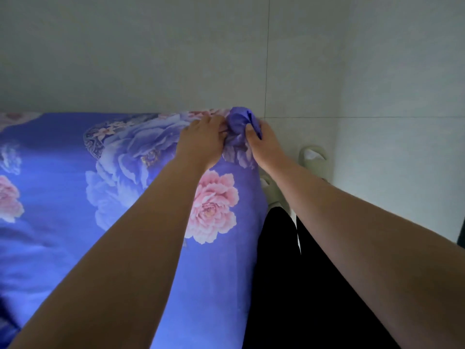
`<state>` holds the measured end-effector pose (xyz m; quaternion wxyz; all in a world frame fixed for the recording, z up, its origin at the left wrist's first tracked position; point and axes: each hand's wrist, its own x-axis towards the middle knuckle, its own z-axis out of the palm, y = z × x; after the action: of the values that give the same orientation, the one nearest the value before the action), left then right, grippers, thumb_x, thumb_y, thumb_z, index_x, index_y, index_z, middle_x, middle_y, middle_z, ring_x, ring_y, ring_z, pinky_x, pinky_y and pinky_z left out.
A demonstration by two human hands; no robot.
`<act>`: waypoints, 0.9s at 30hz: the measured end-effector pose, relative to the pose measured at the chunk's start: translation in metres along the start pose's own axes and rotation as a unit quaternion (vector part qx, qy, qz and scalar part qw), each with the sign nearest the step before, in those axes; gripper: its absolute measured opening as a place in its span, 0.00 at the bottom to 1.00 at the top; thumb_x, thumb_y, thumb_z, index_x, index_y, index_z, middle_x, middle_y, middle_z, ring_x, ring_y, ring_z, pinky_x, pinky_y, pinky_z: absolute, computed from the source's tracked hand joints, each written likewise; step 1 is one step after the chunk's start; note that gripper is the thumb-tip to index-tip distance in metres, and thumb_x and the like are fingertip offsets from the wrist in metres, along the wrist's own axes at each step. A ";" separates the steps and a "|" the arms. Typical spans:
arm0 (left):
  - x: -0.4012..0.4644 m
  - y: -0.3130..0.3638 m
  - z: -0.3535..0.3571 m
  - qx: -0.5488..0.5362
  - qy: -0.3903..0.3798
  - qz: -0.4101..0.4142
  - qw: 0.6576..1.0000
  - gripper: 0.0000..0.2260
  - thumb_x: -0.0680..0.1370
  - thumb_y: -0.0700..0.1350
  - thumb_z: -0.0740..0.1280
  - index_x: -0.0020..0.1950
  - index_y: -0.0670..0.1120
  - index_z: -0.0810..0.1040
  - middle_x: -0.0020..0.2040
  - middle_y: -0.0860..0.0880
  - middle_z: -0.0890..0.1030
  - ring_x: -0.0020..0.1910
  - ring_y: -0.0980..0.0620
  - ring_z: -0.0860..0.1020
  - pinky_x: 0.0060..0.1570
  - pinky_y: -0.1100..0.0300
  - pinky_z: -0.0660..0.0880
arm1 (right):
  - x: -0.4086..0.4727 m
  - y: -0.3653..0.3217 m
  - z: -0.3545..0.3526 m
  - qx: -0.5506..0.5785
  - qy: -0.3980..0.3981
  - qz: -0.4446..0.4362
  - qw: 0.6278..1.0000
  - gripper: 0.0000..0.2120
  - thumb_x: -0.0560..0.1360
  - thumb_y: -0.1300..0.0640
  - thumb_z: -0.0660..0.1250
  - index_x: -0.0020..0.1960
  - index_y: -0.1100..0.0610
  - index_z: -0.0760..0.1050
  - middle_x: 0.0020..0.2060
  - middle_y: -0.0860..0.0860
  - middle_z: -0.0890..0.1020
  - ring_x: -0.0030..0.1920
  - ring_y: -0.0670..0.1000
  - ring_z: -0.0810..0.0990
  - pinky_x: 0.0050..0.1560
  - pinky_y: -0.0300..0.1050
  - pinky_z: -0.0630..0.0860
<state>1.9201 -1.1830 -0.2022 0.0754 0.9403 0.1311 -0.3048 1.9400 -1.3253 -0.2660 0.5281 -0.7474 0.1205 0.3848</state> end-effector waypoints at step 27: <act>-0.018 -0.017 -0.080 0.026 -0.368 -0.134 0.920 0.27 0.77 0.49 0.54 0.17 0.44 0.68 0.24 0.42 0.73 0.28 0.45 0.71 0.41 0.56 0.69 | -0.120 -0.028 0.018 0.145 -0.296 0.067 0.942 0.29 0.70 0.56 0.74 0.68 0.59 0.69 0.48 0.49 0.82 0.48 0.42 0.79 0.52 0.36 0.73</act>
<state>1.9453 -1.1527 -0.1280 0.0522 0.7375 0.2107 -0.6396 1.8674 -1.3255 -0.1652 0.6156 -0.5047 0.0633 0.6019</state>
